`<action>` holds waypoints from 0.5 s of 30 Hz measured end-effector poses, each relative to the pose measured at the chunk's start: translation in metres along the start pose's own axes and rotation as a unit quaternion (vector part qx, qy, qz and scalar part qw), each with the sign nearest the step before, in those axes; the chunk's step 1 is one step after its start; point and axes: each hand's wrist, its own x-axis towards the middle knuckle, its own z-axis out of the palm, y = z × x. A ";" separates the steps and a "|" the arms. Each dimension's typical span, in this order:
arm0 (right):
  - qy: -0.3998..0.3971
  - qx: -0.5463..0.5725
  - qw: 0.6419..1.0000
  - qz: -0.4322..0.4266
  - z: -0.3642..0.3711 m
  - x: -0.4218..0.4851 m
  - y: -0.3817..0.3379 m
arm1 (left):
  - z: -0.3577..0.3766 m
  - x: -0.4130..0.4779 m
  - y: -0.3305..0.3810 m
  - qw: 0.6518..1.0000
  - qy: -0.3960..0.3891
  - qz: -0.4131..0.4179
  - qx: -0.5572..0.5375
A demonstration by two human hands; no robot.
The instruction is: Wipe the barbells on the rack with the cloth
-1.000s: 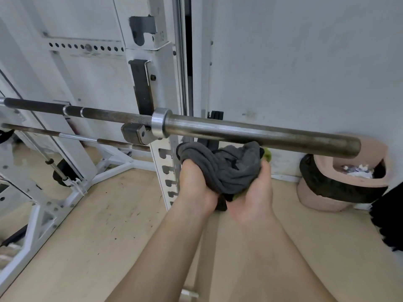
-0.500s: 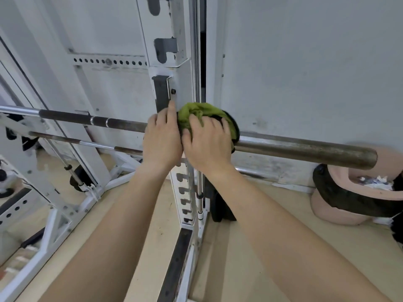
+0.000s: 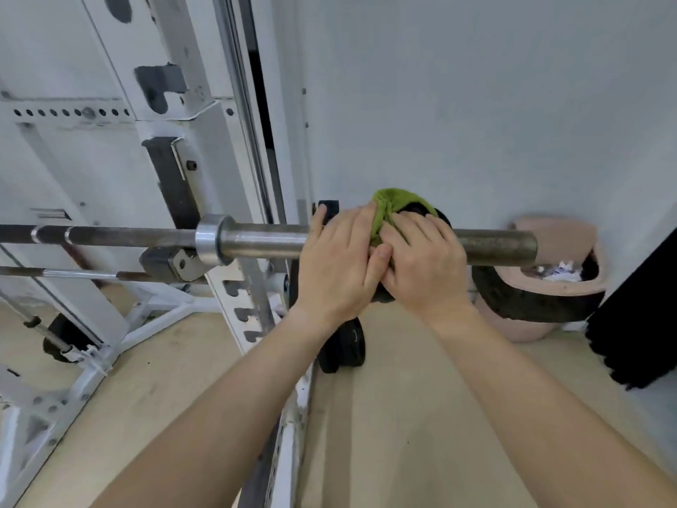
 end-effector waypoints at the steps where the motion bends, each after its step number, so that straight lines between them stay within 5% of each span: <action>1: 0.001 -0.014 1.000 0.004 -0.009 -0.010 0.024 | 0.009 0.008 0.022 1.000 0.000 0.016 -0.001; 7: -0.017 -0.027 0.994 0.102 -0.047 -0.045 0.108 | 0.039 0.050 0.115 0.997 -0.024 0.073 -0.026; 15: 0.033 -0.025 0.989 0.140 0.006 -0.007 -0.013 | -0.013 0.018 -0.001 0.995 -0.015 0.037 0.091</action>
